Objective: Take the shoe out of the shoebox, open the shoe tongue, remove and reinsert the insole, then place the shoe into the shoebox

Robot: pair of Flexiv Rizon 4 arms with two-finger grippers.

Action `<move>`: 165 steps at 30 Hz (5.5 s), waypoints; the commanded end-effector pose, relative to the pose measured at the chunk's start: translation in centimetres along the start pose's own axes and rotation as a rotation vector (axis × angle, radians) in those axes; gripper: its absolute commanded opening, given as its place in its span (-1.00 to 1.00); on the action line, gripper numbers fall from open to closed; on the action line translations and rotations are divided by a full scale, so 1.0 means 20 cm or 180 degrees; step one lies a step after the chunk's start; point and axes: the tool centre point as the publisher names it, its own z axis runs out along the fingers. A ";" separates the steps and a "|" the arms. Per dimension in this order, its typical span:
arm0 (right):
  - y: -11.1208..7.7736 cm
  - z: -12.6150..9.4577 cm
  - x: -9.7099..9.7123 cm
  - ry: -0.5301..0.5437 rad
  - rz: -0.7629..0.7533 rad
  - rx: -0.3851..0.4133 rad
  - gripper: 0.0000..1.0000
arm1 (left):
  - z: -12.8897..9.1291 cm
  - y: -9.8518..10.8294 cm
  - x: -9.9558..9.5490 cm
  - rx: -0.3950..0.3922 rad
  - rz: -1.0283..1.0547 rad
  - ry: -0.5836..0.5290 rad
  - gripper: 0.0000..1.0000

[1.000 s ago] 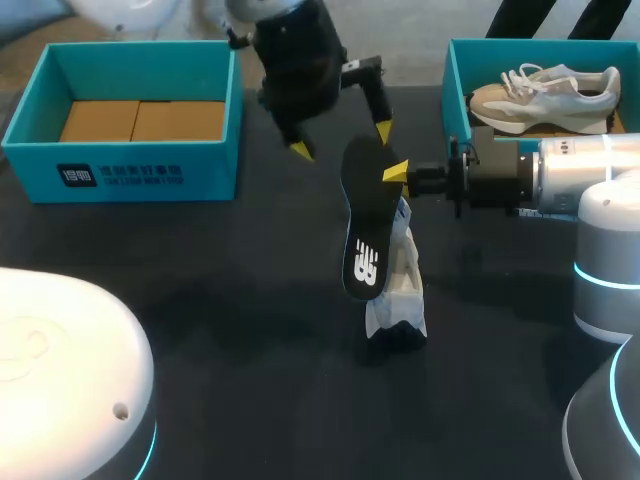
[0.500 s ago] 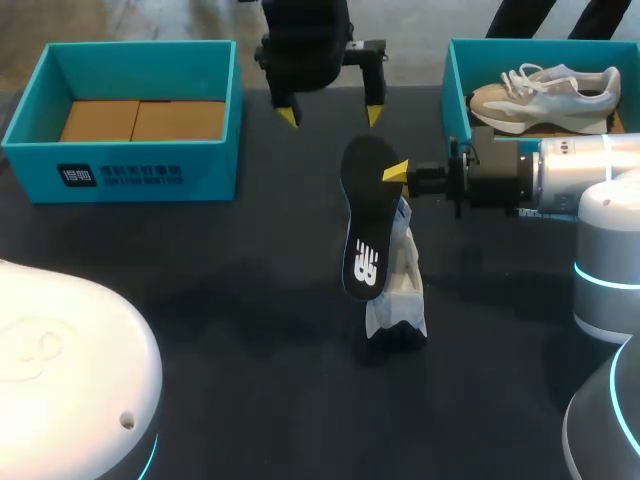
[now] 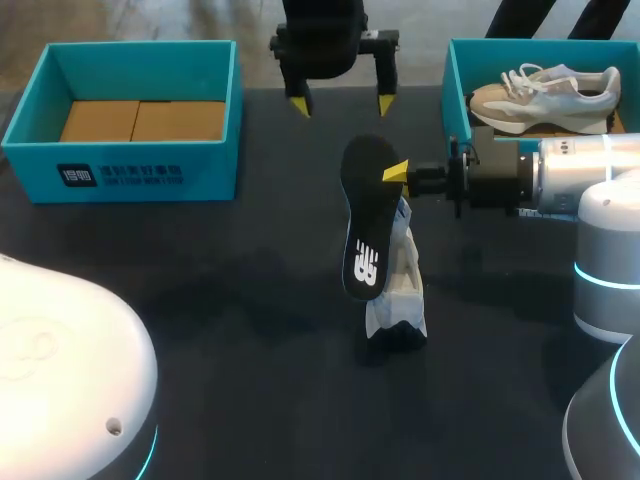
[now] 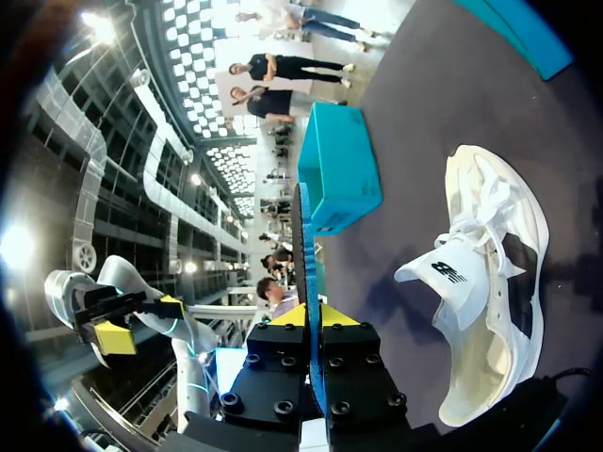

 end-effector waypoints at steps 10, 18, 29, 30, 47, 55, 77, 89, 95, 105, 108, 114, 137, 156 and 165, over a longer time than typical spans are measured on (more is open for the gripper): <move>0.00 0.01 0.00 -0.0016 0.0002 -0.0002 -1.00 | 0.00 -0.17 0.23 -0.0490 -0.0221 -0.1411 1.00; 0.00 0.01 0.00 -0.0016 0.0002 -0.0002 -1.00 | 0.02 -0.17 0.30 -0.0629 -0.0259 -0.2049 1.00; 0.00 0.01 0.00 -0.0016 0.0002 -0.0002 -1.00 | 0.03 -0.09 0.33 -0.0371 -0.0105 -0.2718 1.00; 0.00 0.01 0.00 -0.0016 0.0002 -0.0002 -1.00 | 0.03 -0.09 0.33 -0.0352 -0.0100 -0.2775 1.00; 0.00 0.01 0.00 -0.0016 0.0002 -0.0002 -1.00 | 0.02 -0.14 0.33 -0.0456 0.0487 -0.3292 1.00; 0.00 0.01 0.00 -0.0016 0.0002 -0.0002 -1.00 | 0.02 -0.14 0.33 -0.0456 0.0487 -0.3292 1.00; 0.00 0.01 0.00 -0.0016 0.0002 -0.0002 -1.00 | 0.34 -0.17 0.40 -0.0515 0.0039 -0.3954 1.00; 0.00 0.01 0.00 -0.0016 0.0002 -0.0002 -1.00 | 0.48 -0.10 0.40 -0.0547 -0.0014 -0.4344 1.00; 0.00 0.01 0.00 -0.0016 0.0002 -0.0002 -1.00 | 0.54 -0.06 0.35 -0.0536 0.0043 -0.4568 1.00; 0.00 0.01 0.00 -0.0016 0.0002 -0.0002 -1.00 | 0.59 -0.04 0.26 -0.0515 0.0042 -0.4642 0.95; 0.00 0.01 0.00 -0.0016 0.0002 -0.0002 -1.00 | 0.59 -0.05 0.23 -0.0519 0.0044 -0.4659 0.81; 0.00 0.01 0.00 -0.0016 0.0002 -0.0002 -1.00 | 0.59 -0.06 0.18 -0.0533 0.0062 -0.4635 0.58; 0.00 0.01 0.00 -0.0016 0.0002 -0.0002 -1.00 | 0.66 0.02 0.09 -0.0679 -0.0101 -0.4629 0.02; 0.00 0.01 0.00 -0.0016 0.0002 -0.0002 -1.00 | 0.70 0.06 0.02 -0.0658 -0.0121 -0.4614 -0.12; 0.00 0.01 0.00 -0.0016 0.0002 -0.0002 -1.00 | 0.72 0.07 0.00 -0.0632 -0.0106 -0.4584 -0.24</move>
